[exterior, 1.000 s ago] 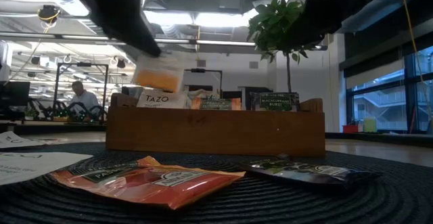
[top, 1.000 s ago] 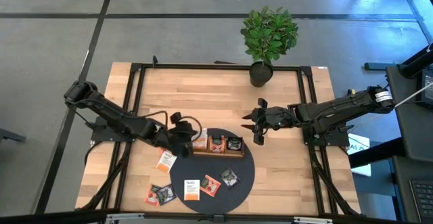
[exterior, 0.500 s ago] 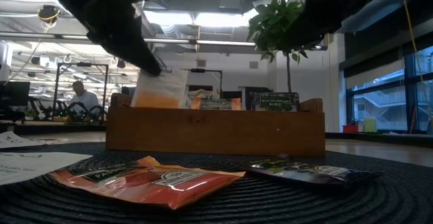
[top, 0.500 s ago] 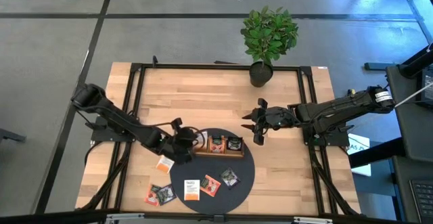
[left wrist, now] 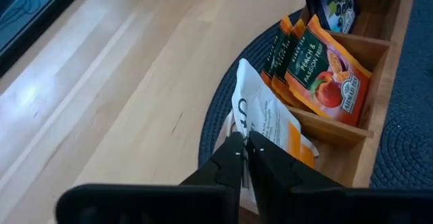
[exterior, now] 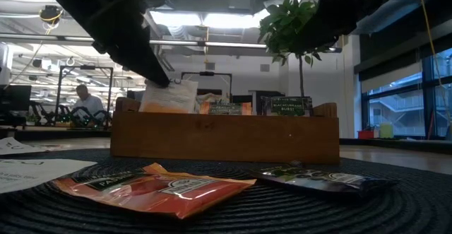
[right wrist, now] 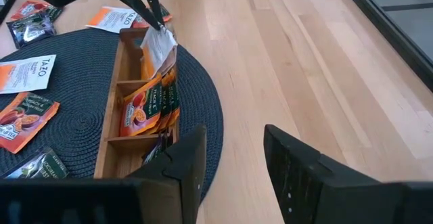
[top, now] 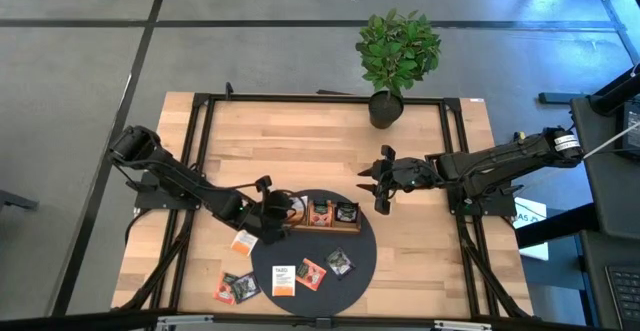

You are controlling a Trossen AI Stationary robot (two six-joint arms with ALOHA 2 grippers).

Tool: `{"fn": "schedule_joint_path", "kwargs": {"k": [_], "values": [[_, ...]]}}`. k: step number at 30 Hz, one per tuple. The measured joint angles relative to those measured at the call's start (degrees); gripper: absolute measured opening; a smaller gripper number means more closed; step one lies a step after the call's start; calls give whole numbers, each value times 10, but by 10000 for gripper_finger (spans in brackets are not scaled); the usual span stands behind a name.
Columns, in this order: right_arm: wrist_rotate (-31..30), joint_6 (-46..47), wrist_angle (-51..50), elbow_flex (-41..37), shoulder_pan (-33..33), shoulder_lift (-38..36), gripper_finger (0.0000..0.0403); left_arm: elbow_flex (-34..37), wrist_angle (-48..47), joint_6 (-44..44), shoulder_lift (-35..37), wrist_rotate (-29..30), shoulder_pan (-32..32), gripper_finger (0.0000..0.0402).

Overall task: Pick & Place Tea
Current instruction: Put the white orange tea bag into the left section of the wooden organizer

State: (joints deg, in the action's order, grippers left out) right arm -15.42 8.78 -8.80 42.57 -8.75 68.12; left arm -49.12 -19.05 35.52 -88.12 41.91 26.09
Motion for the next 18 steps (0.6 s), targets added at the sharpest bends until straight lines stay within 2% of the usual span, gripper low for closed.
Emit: {"fn": "schedule_joint_path", "kwargs": {"k": [14, 16, 18], "values": [[0, 0, -1, 0, 0, 0, 151, -11, 14, -96, 24, 0, -1, 123], [0, 0, -2, 0, 0, 0, 151, -11, 28, -97, 24, -18, -1, 129], [0, 0, -3, 0, 0, 0, 151, -11, 41, -98, 24, -73, -1, 132]]}}
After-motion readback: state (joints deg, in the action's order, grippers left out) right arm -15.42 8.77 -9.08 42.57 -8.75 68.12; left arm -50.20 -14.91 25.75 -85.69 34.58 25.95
